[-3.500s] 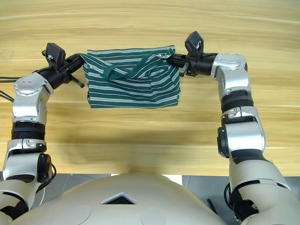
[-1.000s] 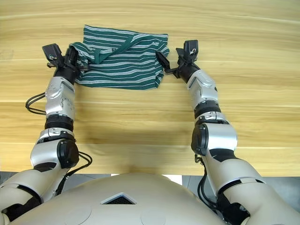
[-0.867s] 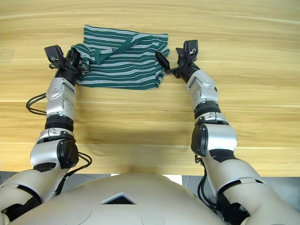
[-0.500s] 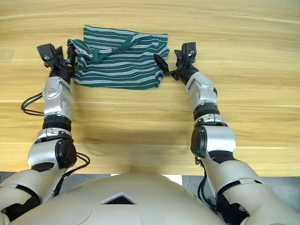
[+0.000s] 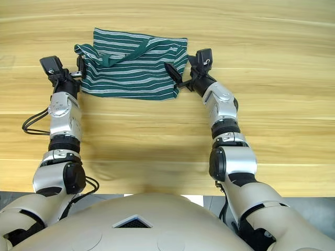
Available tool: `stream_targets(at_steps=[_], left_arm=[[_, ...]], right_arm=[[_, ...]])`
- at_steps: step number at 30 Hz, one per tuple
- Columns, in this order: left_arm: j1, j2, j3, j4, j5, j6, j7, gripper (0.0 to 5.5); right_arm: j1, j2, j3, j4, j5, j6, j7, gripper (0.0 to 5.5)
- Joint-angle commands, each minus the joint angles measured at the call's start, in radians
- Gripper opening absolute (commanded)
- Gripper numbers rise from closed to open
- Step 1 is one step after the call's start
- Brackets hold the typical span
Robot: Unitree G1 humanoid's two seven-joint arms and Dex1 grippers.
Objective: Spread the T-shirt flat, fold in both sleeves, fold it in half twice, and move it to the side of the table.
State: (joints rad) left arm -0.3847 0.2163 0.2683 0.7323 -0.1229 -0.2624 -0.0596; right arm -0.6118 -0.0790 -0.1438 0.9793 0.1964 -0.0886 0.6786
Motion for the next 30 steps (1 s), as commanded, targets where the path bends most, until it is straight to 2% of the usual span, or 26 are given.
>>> stream_targets(at_steps=[1, 3, 5, 10, 14, 18, 25, 30], left_arm=[[0.049, 0.000, 0.013, -0.268, 0.009, -0.015, 0.061, 4.74], [0.070, -0.001, 0.010, -0.447, 0.024, 0.001, 0.093, 4.74], [0.082, -0.008, -0.002, -0.594, 0.033, 0.043, 0.114, 4.74], [0.095, -0.025, -0.046, -0.832, 0.014, 0.196, 0.116, 4.74], [0.092, -0.033, -0.067, -0.871, 0.016, 0.264, 0.108, 4.74], [0.094, -0.034, -0.057, -0.863, -0.003, 0.308, 0.101, 4.74], [0.104, -0.030, -0.074, -0.860, 0.010, 0.340, 0.080, 4.74], [0.105, -0.002, -0.075, -0.852, 0.018, 0.368, 0.055, 4.74]], right_arm=[[0.020, -0.087, 0.211, -0.046, -0.304, -0.119, -0.198, 5.40], [0.024, -0.157, 0.360, -0.089, -0.512, -0.185, -0.289, 5.40], [0.027, -0.197, 0.450, -0.131, -0.627, -0.210, -0.320, 5.40], [-0.011, -0.257, 0.559, -0.092, -0.743, -0.239, -0.345, 5.40], [-0.018, -0.282, 0.573, -0.050, -0.735, -0.247, -0.328, 5.40], [0.064, -0.312, 0.566, -0.145, -0.701, -0.260, -0.296, 5.40], [0.285, -0.411, 0.525, -0.453, -0.594, -0.157, -0.161, 5.40], [0.455, -0.555, 0.541, -0.782, -0.549, -0.068, 0.032, 5.40]])
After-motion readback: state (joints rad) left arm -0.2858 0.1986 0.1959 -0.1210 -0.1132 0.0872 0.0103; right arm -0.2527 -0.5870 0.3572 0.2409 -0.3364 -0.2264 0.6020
